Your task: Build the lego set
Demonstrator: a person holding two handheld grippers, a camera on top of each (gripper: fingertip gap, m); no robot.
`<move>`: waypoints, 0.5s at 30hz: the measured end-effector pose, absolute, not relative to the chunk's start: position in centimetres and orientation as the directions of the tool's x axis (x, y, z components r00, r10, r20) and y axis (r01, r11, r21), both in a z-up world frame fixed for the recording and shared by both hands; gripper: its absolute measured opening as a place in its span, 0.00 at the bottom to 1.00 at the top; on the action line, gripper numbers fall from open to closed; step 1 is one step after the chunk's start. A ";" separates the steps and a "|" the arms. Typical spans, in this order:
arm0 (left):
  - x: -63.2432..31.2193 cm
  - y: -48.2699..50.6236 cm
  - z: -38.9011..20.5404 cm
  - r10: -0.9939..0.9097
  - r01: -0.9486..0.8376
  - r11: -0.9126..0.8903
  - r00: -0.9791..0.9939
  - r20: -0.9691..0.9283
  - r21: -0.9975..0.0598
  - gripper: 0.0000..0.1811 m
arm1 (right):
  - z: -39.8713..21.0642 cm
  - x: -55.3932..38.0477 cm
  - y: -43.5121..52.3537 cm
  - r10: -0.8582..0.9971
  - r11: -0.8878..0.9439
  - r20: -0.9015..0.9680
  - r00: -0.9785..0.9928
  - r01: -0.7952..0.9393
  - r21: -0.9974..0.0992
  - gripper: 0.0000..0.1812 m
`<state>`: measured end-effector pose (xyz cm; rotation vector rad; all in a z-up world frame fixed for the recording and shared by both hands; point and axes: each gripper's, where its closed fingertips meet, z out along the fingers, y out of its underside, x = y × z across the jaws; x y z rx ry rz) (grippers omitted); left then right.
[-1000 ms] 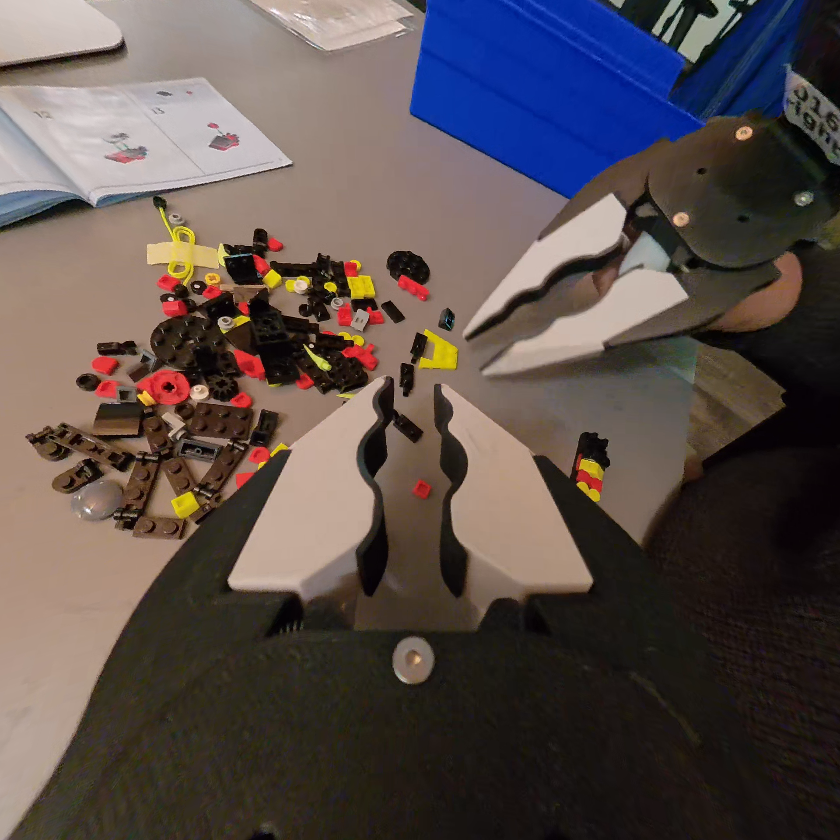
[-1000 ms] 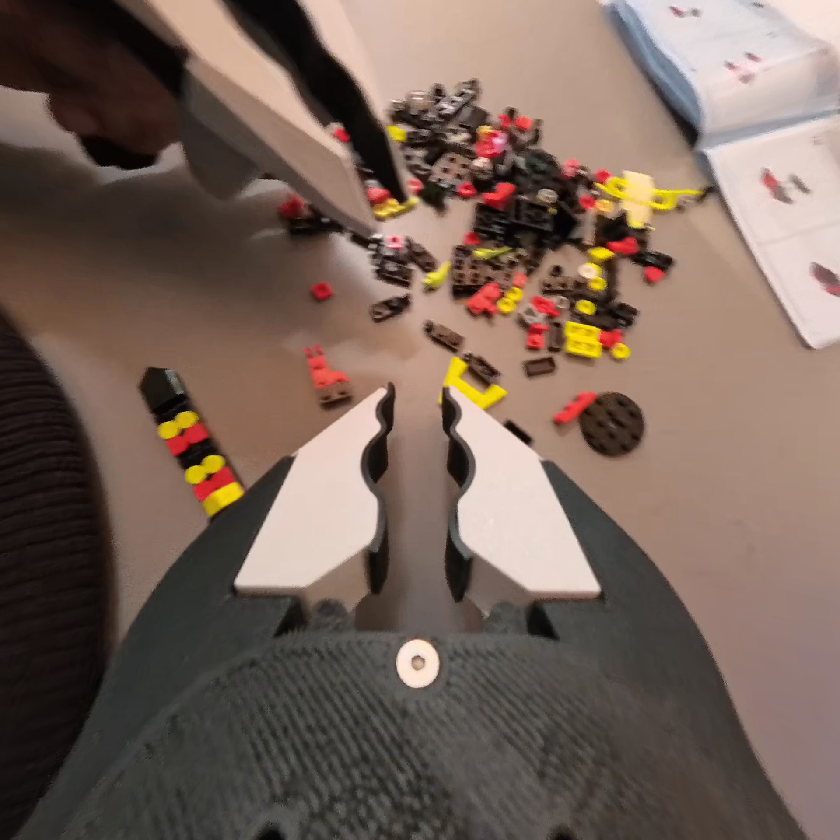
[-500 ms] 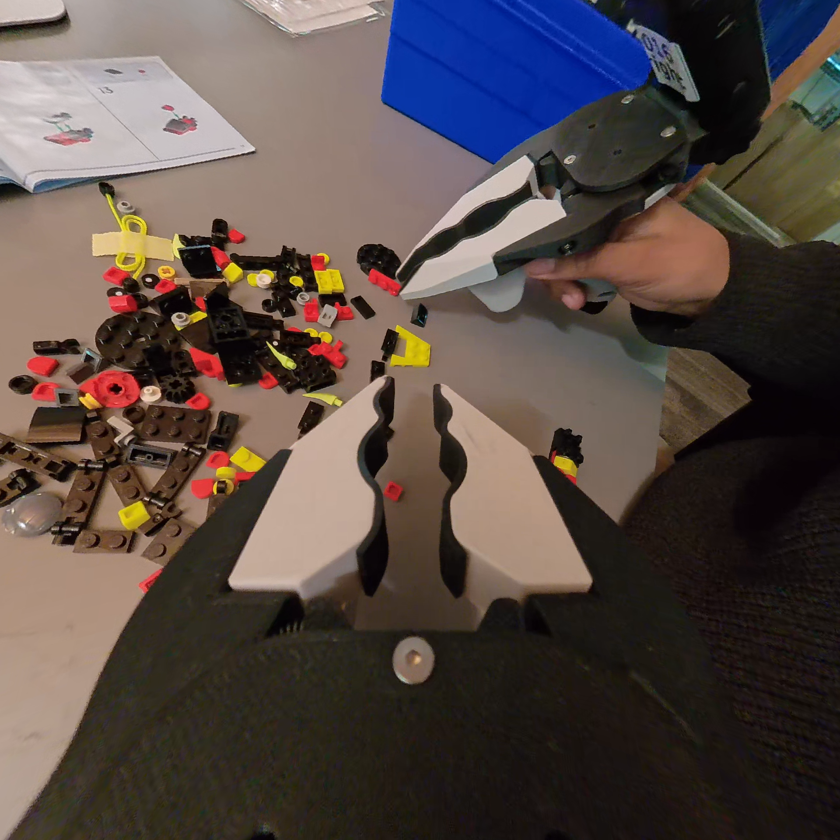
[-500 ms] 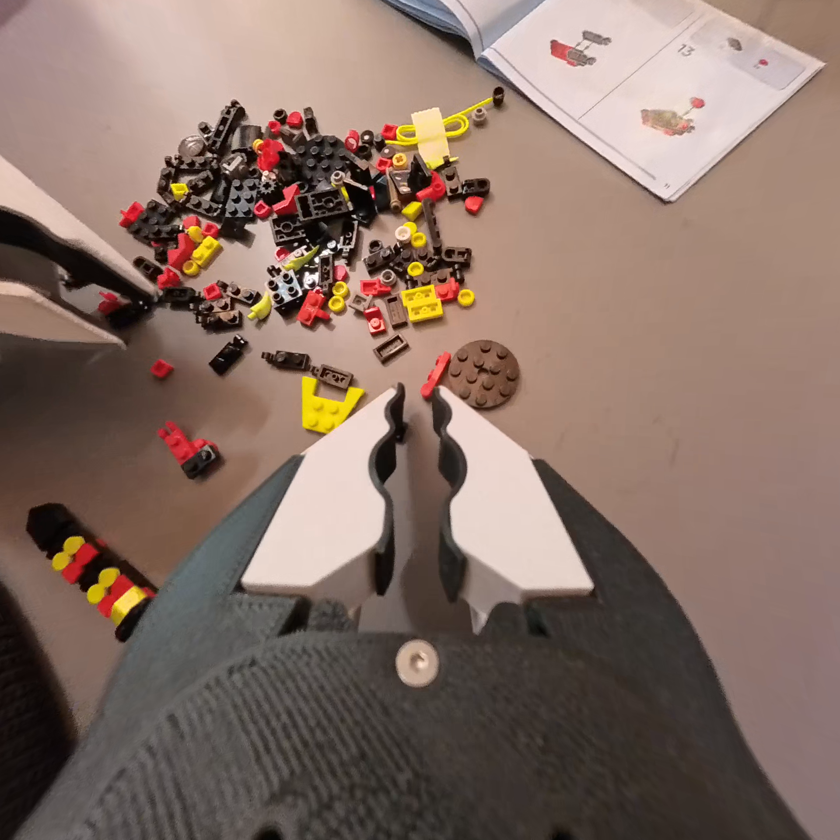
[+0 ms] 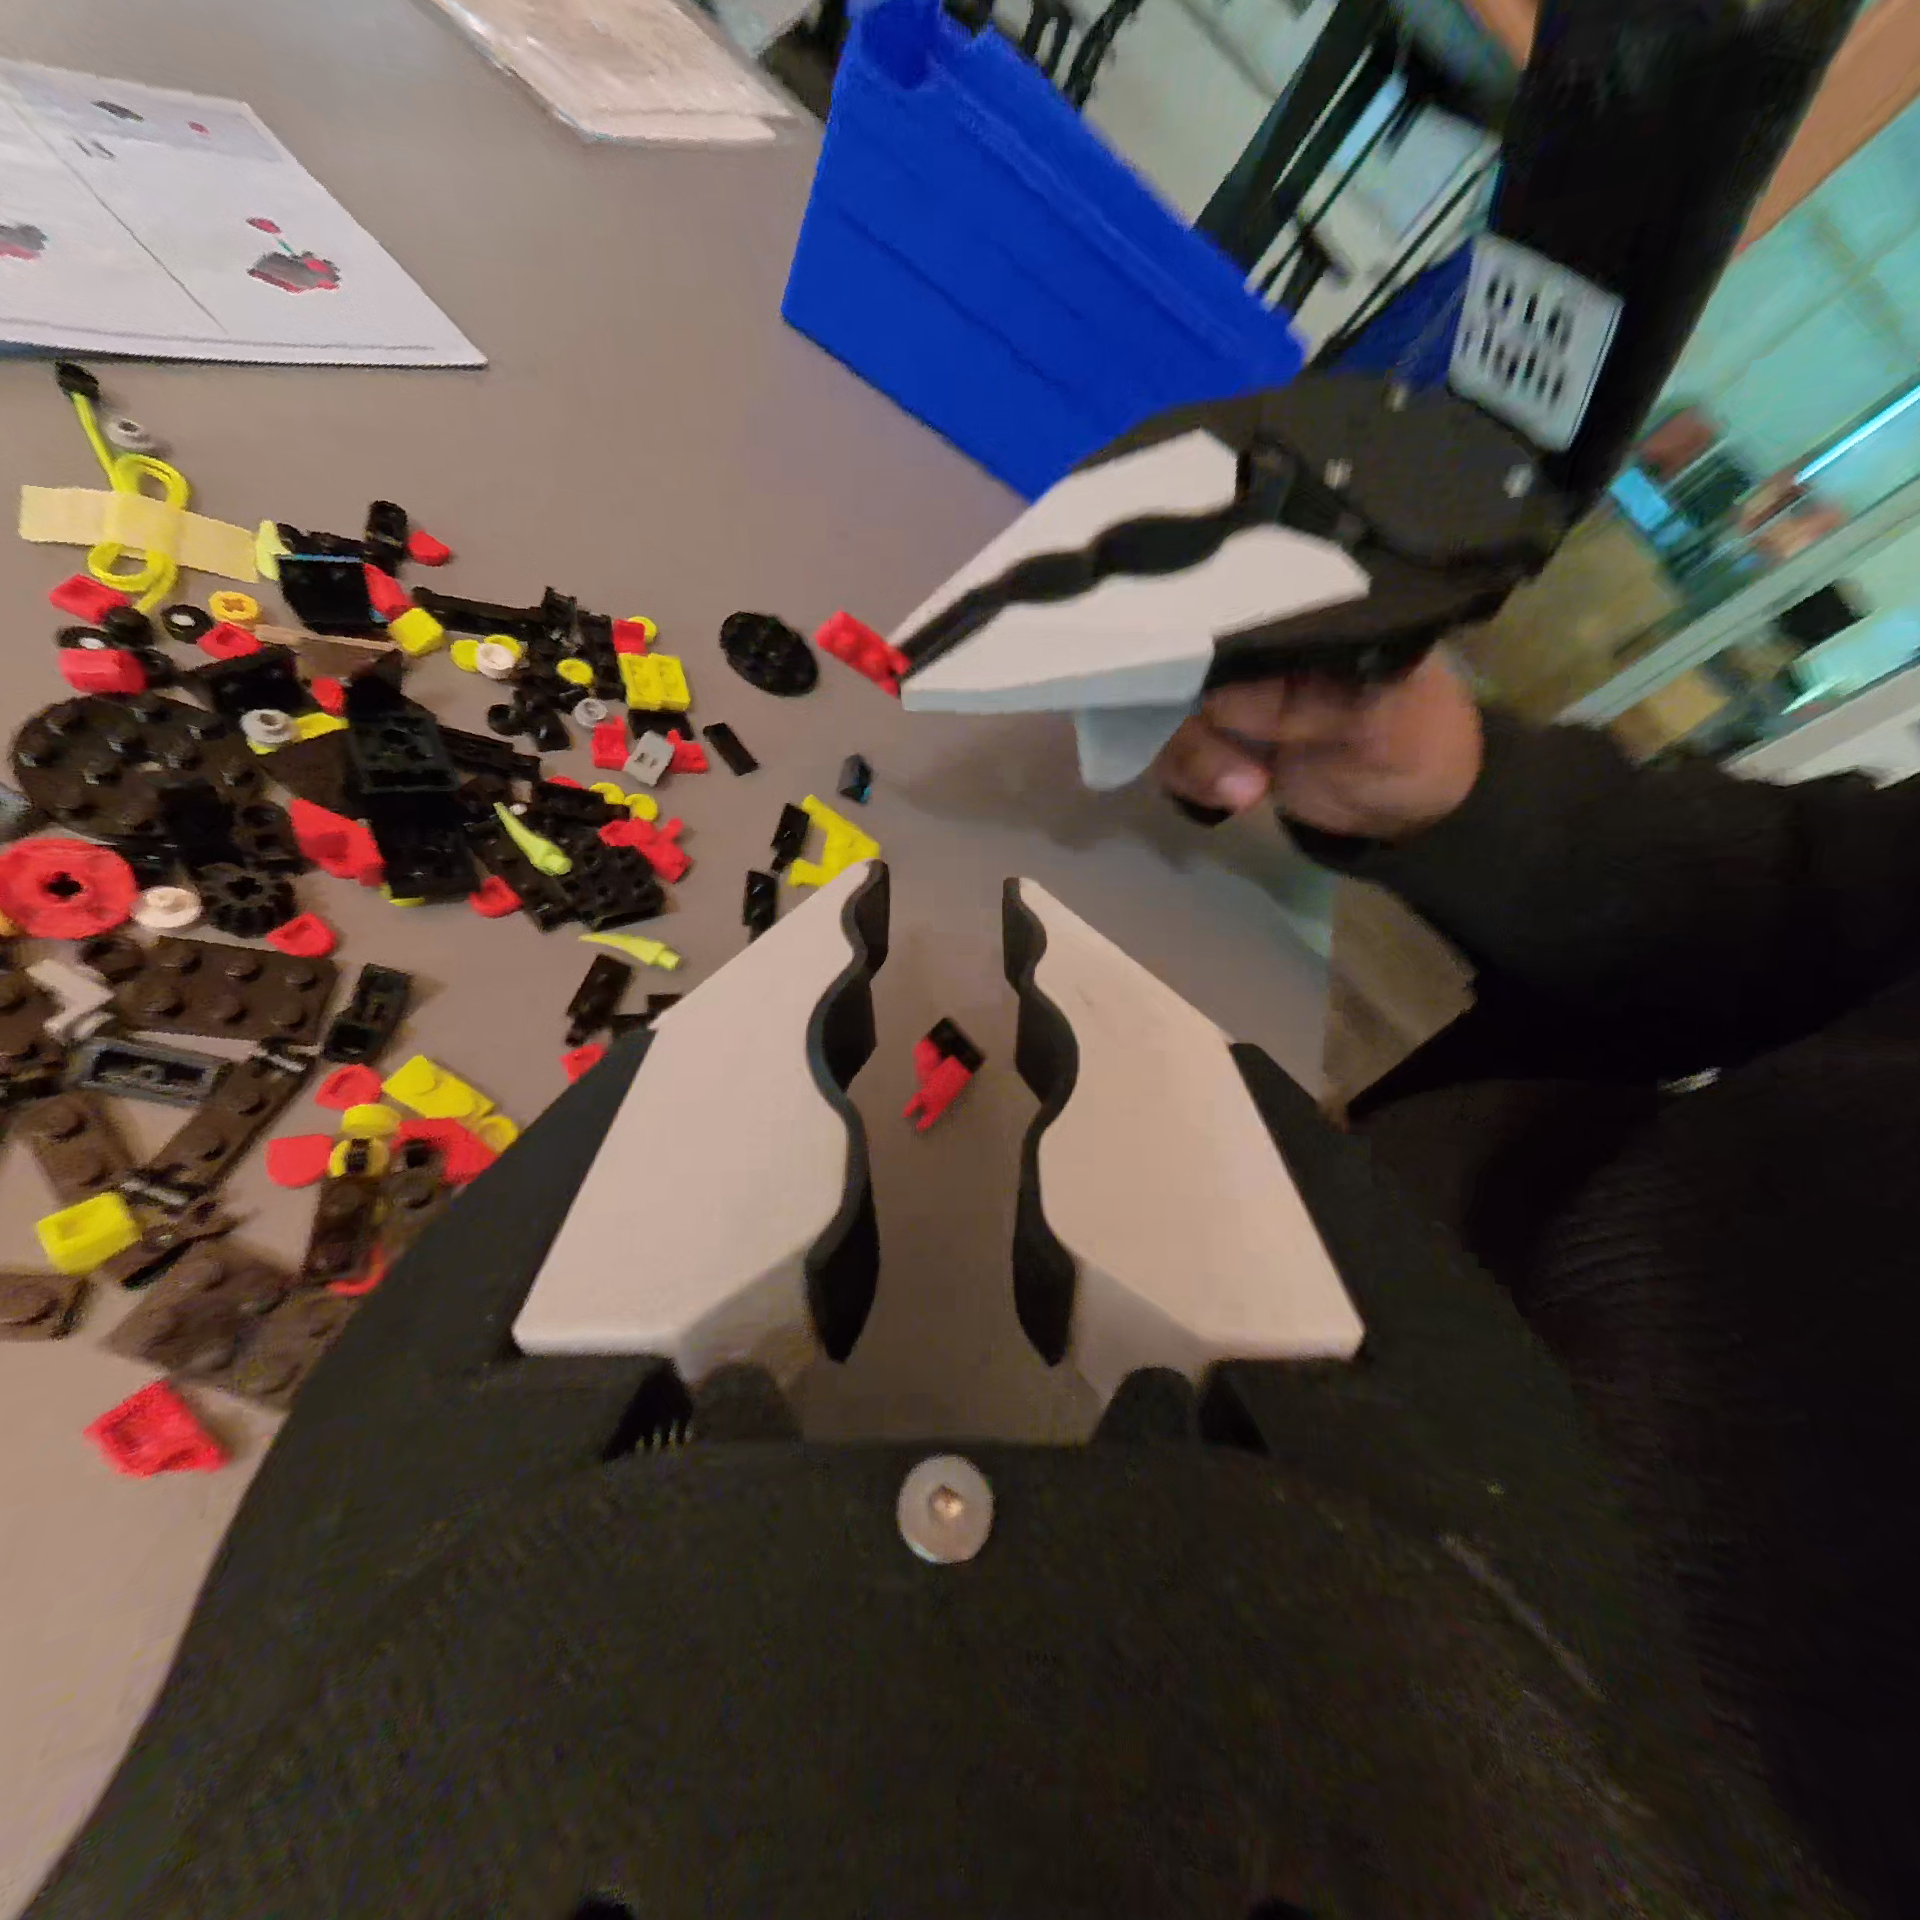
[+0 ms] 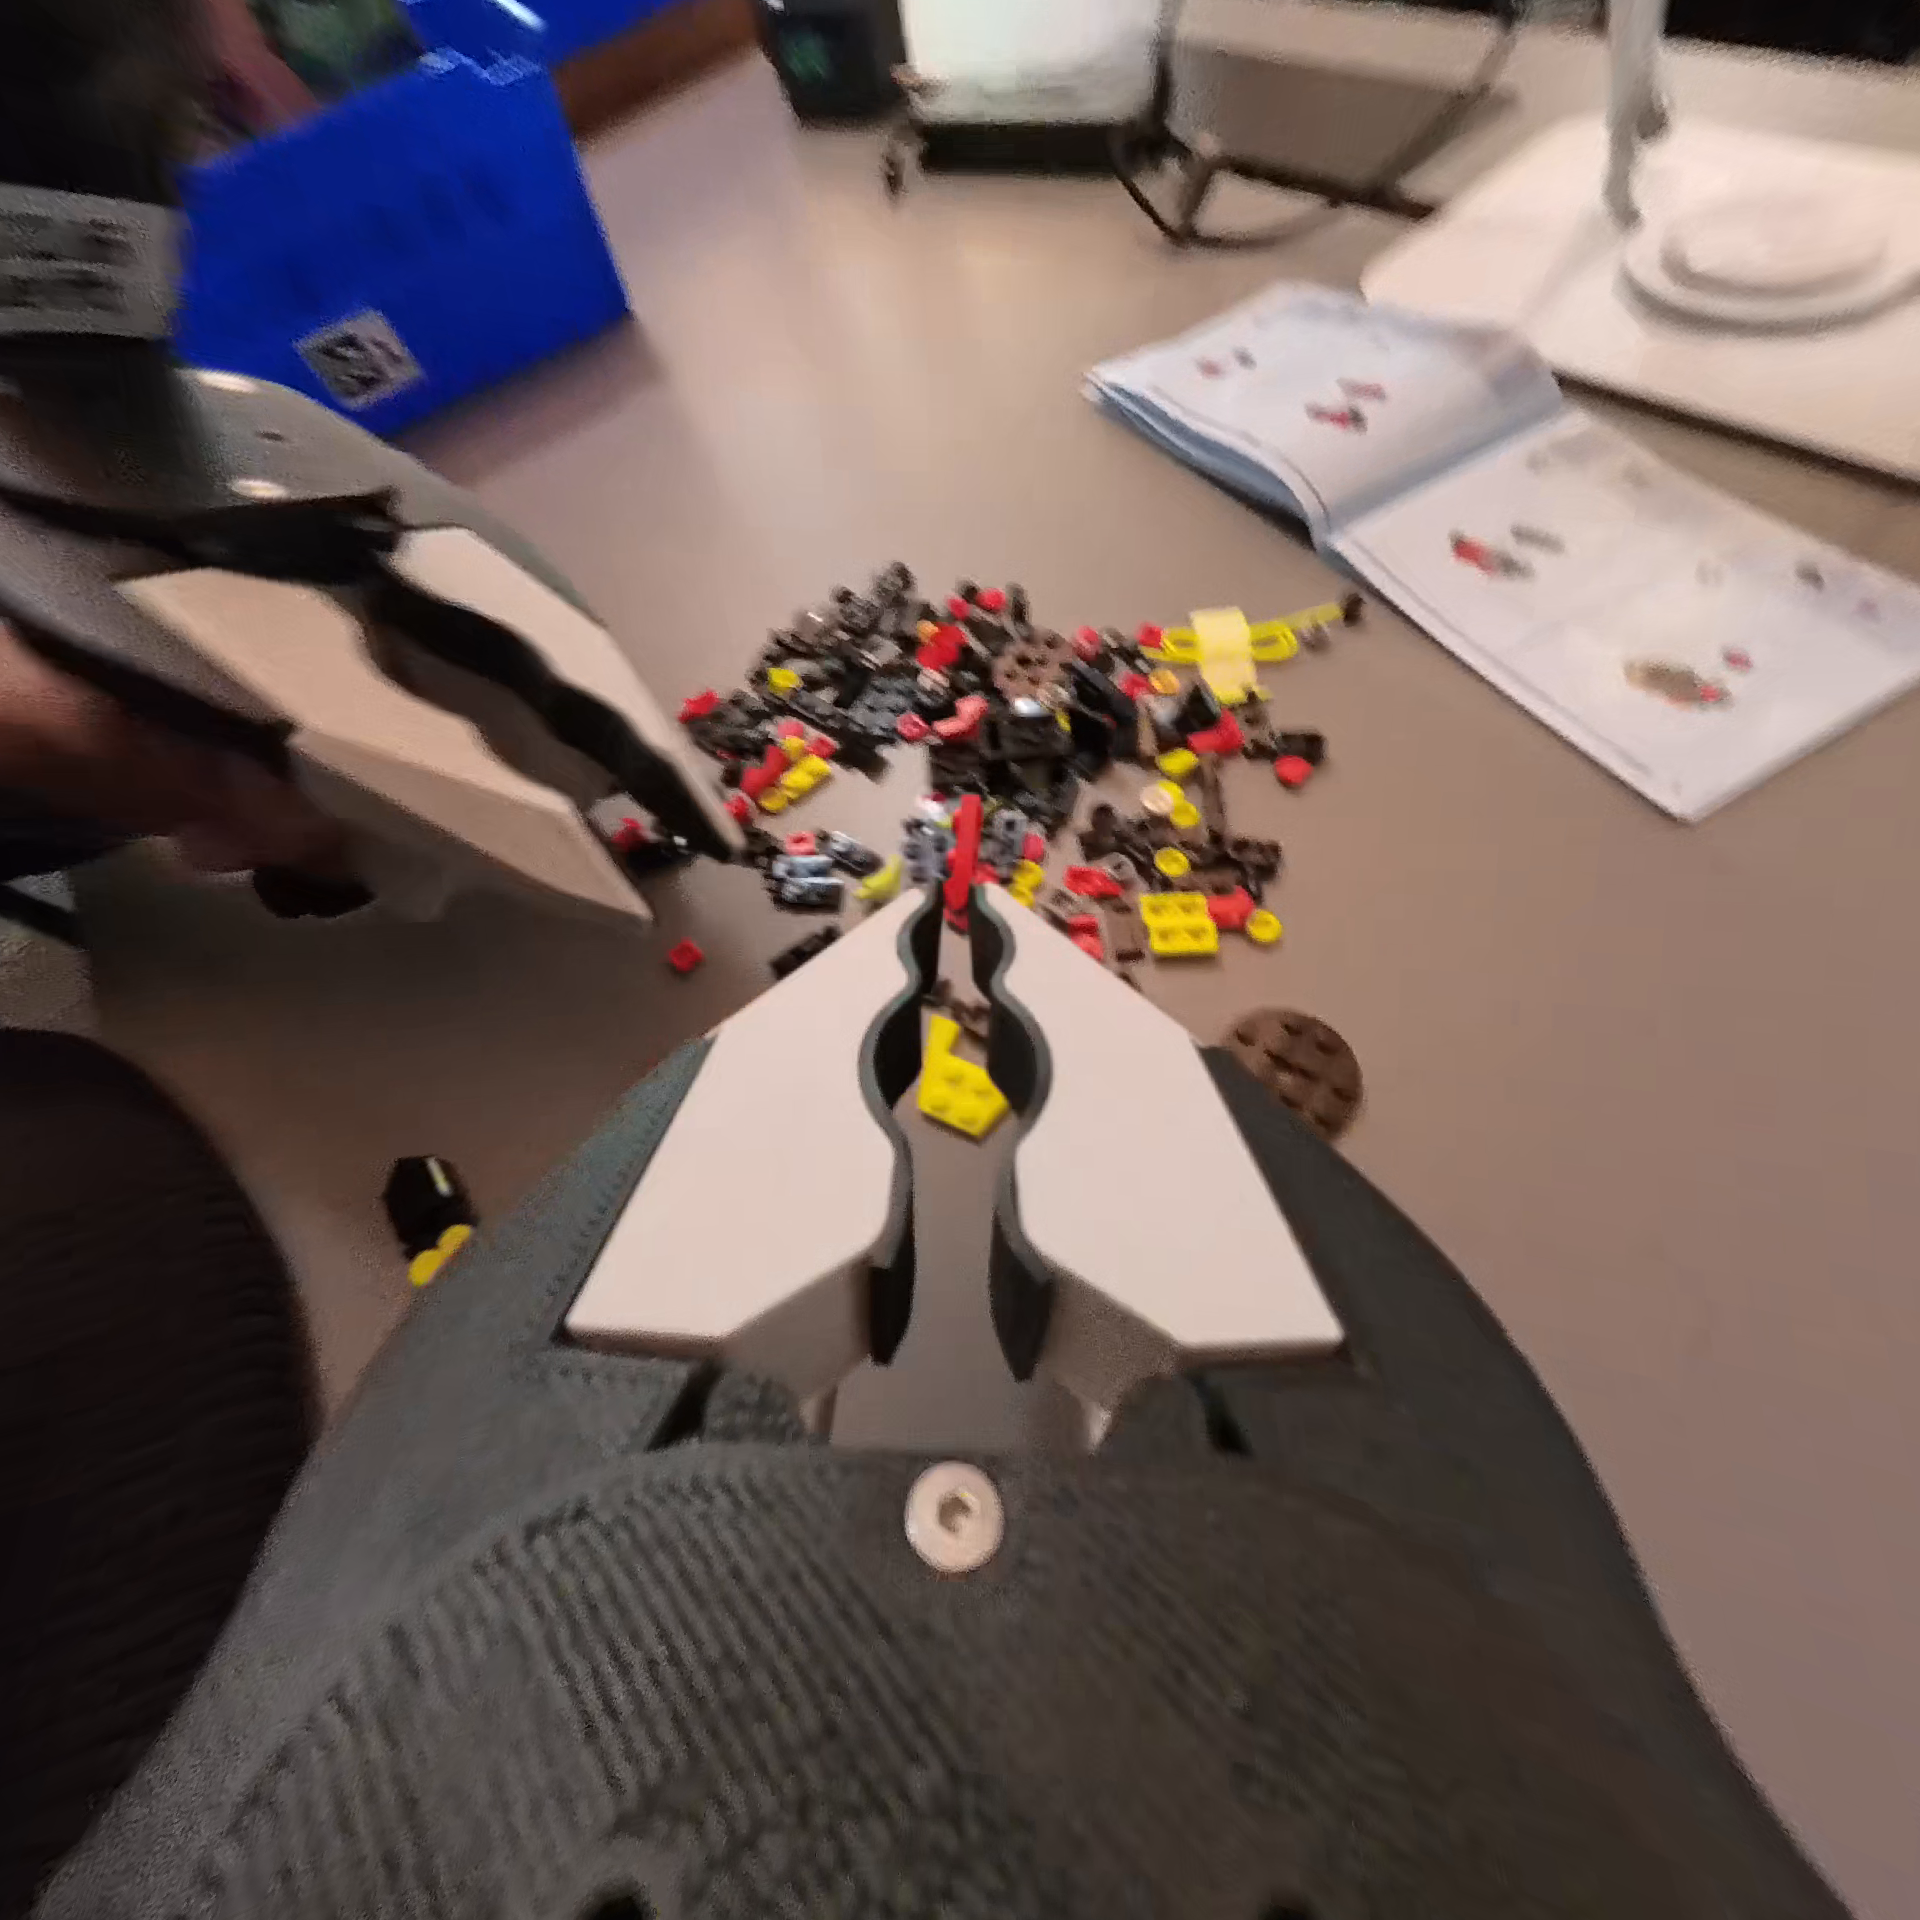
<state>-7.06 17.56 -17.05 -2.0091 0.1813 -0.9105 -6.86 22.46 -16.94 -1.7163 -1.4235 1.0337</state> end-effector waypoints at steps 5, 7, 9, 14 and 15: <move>-7.9 18.0 -15.0 -0.399 0.466 -0.605 0.524 0.752 -0.645 0.11 | -14.4 -7.6 19.2 0.998 -0.016 -0.034 -0.044 0.354 -0.935 0.02; -8.4 18.1 -14.5 -0.384 0.536 -0.607 0.449 0.807 -0.587 0.11 | -14.0 -7.8 18.4 0.997 0.008 -0.017 -0.071 0.335 -0.942 0.02; -8.6 18.1 -13.9 -0.387 0.583 -0.608 0.376 0.842 -0.539 0.09 | -14.1 -7.8 18.1 0.997 0.018 -0.008 -0.074 0.338 -0.941 0.02; -8.1 17.8 -13.4 -0.395 0.602 -0.630 0.296 0.869 -0.491 0.08 | -14.3 -7.8 18.1 0.997 0.049 0.026 -0.069 0.345 -0.937 0.02; -8.1 17.8 -13.3 -0.395 0.605 -0.630 0.291 0.871 -0.488 0.08 | -14.3 -7.8 18.1 0.997 0.058 0.037 -0.069 0.346 -0.936 0.02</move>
